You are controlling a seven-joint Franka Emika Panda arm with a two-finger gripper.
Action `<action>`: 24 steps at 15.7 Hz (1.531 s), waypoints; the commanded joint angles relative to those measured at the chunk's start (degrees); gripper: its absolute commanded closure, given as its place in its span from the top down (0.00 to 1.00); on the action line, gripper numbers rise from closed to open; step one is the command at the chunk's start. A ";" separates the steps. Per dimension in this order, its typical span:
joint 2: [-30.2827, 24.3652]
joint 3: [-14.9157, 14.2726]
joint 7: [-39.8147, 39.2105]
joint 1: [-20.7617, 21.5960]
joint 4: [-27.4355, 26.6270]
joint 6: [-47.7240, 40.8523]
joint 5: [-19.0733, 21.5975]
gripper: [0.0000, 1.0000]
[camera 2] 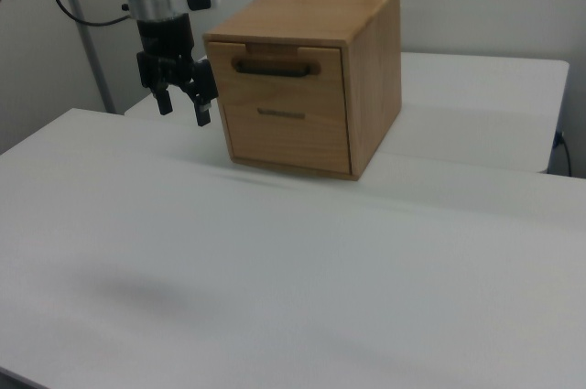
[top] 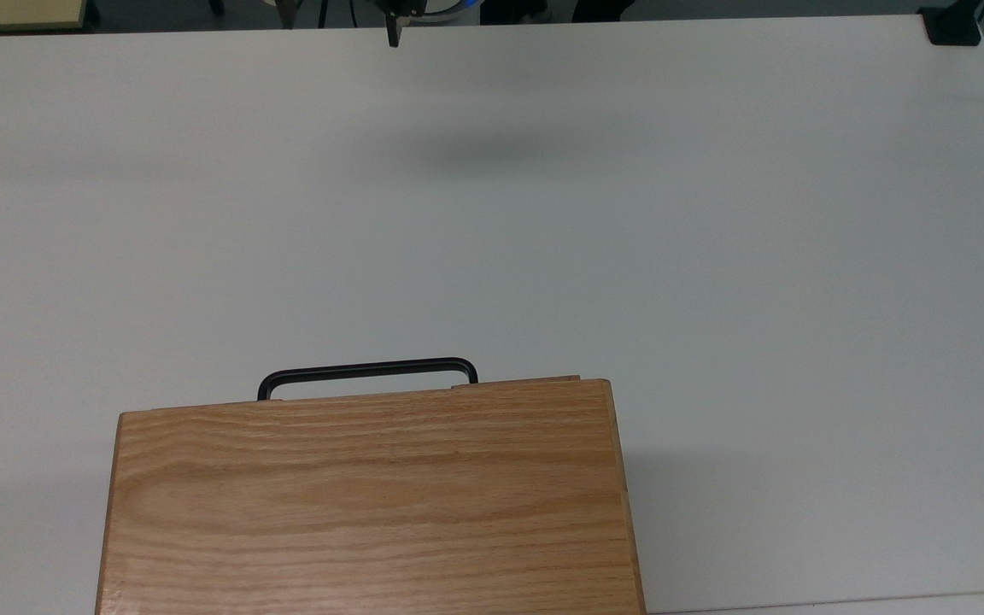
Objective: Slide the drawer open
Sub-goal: 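Move the gripper down toward the black bar handle of the drawer, then close the gripper around the black drawer handle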
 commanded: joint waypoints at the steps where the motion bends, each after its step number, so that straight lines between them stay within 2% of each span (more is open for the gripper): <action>1: 0.79 -0.06 2.14 0.58 -0.73 4.76 0.41 1.00; 4: 3.06 0.03 13.01 0.67 -0.82 11.61 0.68 1.00; 6: 5.69 0.12 22.57 0.59 -0.82 19.15 2.34 1.00; 9: 9.91 0.03 36.21 0.23 -0.73 32.68 6.91 1.00; 12: 12.73 -0.32 47.99 0.06 -0.73 45.96 14.37 1.00; 17: 18.35 -0.32 58.20 2.07 0.05 62.84 15.28 1.00; 21: 21.43 -0.41 58.84 3.40 0.94 67.88 15.01 1.00; 24: 22.58 -0.41 60.67 4.19 1.46 71.92 15.01 0.87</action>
